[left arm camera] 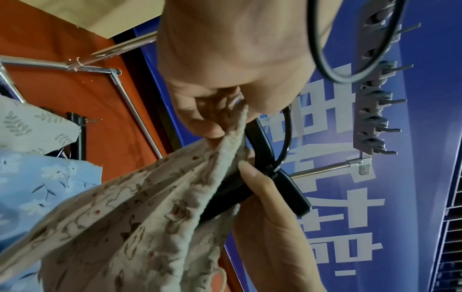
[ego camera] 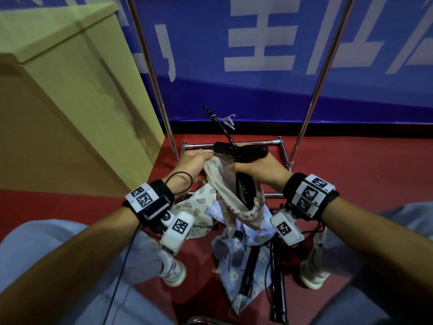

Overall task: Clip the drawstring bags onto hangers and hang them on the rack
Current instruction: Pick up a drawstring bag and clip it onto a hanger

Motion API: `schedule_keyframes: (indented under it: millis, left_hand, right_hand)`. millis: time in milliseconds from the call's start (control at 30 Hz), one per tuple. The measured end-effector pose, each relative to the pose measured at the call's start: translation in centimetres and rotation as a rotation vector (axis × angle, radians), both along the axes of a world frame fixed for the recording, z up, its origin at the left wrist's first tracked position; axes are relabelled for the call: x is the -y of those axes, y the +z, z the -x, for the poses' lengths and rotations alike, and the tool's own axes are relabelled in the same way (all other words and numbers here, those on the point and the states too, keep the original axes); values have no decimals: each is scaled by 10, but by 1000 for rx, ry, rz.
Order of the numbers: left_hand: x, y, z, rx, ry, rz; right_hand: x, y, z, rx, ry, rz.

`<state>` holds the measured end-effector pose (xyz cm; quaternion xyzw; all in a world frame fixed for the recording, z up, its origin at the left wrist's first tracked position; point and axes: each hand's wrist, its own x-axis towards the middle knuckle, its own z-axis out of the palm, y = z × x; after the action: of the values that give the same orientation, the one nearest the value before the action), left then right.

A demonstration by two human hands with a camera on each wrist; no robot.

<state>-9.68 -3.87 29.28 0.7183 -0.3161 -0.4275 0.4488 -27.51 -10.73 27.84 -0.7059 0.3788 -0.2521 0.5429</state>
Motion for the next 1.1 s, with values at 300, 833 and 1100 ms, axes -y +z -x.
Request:
schedule_keyframes:
  millis: [300,833,1100]
  left_hand:
    - [3,12,-20,-27,-12,64]
    - [10,17,-44,-365,-2,48]
    - [3,15,-25,-156,-356,152]
  right_hand:
    - [2,8,4,-21,9,-12]
    - [13,9,9,-89,-102,-90]
    - [8,13,9,-93,-4,-117]
